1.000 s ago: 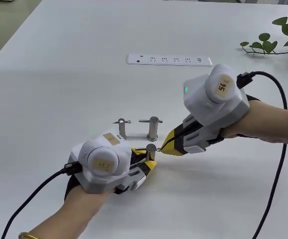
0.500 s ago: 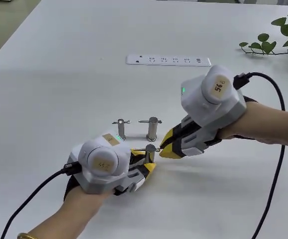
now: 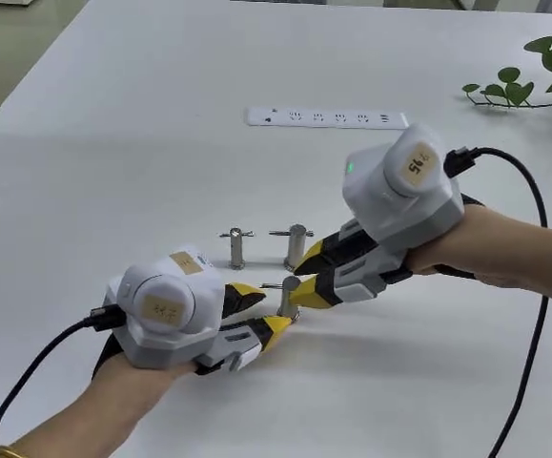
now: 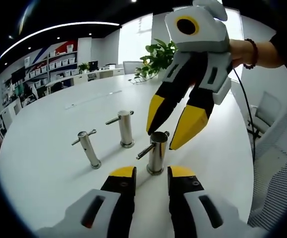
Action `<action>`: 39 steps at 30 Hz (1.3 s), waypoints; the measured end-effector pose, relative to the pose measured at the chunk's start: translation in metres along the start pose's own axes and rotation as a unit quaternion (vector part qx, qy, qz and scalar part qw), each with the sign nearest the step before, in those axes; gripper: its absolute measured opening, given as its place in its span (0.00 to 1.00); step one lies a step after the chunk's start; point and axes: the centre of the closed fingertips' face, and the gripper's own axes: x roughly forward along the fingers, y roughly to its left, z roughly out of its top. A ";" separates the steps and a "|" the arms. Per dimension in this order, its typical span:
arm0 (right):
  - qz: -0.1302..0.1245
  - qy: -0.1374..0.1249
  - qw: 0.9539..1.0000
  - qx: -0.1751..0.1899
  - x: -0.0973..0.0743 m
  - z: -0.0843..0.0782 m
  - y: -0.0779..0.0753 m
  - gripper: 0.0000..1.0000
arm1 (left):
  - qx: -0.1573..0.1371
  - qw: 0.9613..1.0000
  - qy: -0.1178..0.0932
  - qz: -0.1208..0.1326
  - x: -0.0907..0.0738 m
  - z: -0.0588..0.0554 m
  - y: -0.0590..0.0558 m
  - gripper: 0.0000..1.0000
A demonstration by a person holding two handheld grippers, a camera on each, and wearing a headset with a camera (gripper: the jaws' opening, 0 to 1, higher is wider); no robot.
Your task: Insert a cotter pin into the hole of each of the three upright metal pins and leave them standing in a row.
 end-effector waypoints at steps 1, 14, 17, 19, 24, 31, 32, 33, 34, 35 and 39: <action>0.000 0.000 1.000 -0.001 0.002 0.000 0.000 0.16 | 0.001 1.000 -0.001 -0.001 -0.001 0.001 0.000 0.24; -0.005 0.021 0.999 -0.030 0.014 -0.003 -0.004 0.12 | -0.003 1.000 0.002 0.012 -0.020 0.005 0.004 0.25; -0.007 0.022 0.999 -0.032 0.015 -0.003 -0.006 0.09 | -0.006 1.000 -0.005 0.015 -0.025 0.008 0.006 0.26; -0.006 0.022 0.999 -0.032 0.015 -0.003 -0.006 0.09 | -0.006 1.000 -0.009 0.018 -0.028 0.010 0.008 0.26; -0.007 0.025 0.999 -0.036 0.014 -0.003 -0.005 0.09 | -0.006 1.000 -0.013 0.025 -0.034 0.011 0.011 0.26; -0.008 0.024 0.999 -0.035 0.014 -0.004 -0.005 0.08 | -0.004 0.999 -0.016 0.031 -0.040 0.012 0.012 0.28; -0.007 0.024 0.999 -0.035 0.014 -0.004 -0.004 0.08 | -0.005 0.999 -0.017 0.031 -0.040 0.012 0.012 0.28; -0.006 0.023 0.999 -0.034 0.014 -0.004 -0.004 0.08 | -0.005 0.999 -0.018 0.032 -0.041 0.013 0.012 0.28; -0.007 0.023 0.999 -0.035 0.013 -0.004 -0.004 0.08 | -0.004 0.999 -0.019 0.032 -0.041 0.013 0.013 0.29; -0.006 0.023 0.999 -0.037 0.013 -0.004 -0.004 0.08 | -0.005 0.999 -0.019 0.033 -0.042 0.013 0.013 0.29; -0.004 0.019 0.999 -0.034 0.012 -0.005 -0.004 0.08 | -0.009 0.999 -0.025 0.032 -0.044 0.016 0.013 0.30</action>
